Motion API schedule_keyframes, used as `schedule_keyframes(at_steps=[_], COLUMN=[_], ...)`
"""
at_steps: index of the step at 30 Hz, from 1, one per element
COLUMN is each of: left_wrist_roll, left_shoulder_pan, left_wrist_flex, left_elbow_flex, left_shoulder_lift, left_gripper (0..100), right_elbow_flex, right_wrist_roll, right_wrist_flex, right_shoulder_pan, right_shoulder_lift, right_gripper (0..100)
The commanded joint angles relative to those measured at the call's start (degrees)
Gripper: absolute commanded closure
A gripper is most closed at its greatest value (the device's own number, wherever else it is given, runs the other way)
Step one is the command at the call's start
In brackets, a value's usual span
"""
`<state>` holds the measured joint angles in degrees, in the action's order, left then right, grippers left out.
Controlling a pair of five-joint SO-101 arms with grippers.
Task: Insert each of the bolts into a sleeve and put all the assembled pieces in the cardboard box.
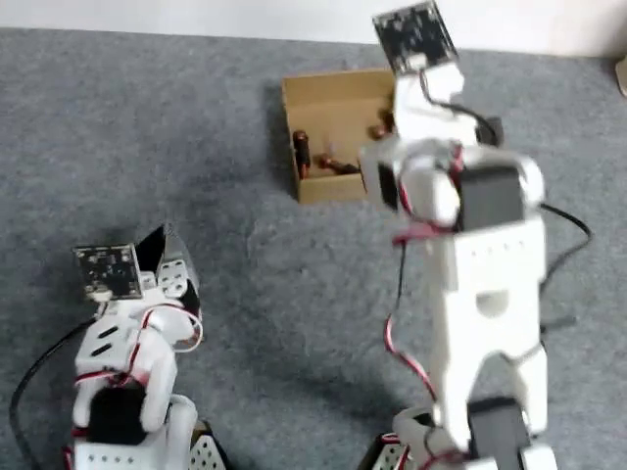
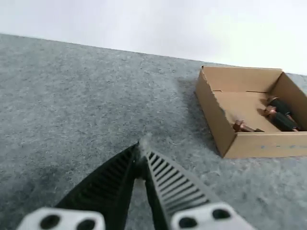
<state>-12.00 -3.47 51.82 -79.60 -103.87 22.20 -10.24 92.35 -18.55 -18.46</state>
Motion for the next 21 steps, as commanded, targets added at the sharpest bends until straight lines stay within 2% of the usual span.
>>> schedule_keyframes(at_steps=[1, 4, 7, 12, 17, 21], left_wrist_roll=[-0.8, -0.7, -0.8, -0.9, -1.0, -2.1], left_shoulder_pan=[-1.1, -3.0, -4.2, -6.1, -5.0, -4.7], left_wrist_flex=[1.7, 1.6, 2.1, 11.0, 26.2, 32.1], left_elbow_flex=[7.7, 15.0, 24.9, 41.8, 51.5, 52.1], left_shoulder_lift=[8.4, 24.3, 45.5, 77.0, 88.7, 89.2], left_gripper=[99, 99, 99, 99, 99, 99], right_elbow_flex=[1.5, -0.1, -9.8, -31.0, -44.4, -49.1], right_wrist_roll=[0.4, 0.4, 0.2, 0.1, -3.0, -3.1], right_wrist_flex=[6.0, 8.8, 8.4, 4.4, -0.1, -1.9], right_shoulder_pan=[-0.7, -0.5, -0.5, -0.3, 2.1, 3.6], right_shoulder_lift=[-8.6, -14.4, -21.9, -33.2, -41.8, -44.9], right_gripper=[48.8, 48.8, 48.8, 48.8, 48.8, 48.8])
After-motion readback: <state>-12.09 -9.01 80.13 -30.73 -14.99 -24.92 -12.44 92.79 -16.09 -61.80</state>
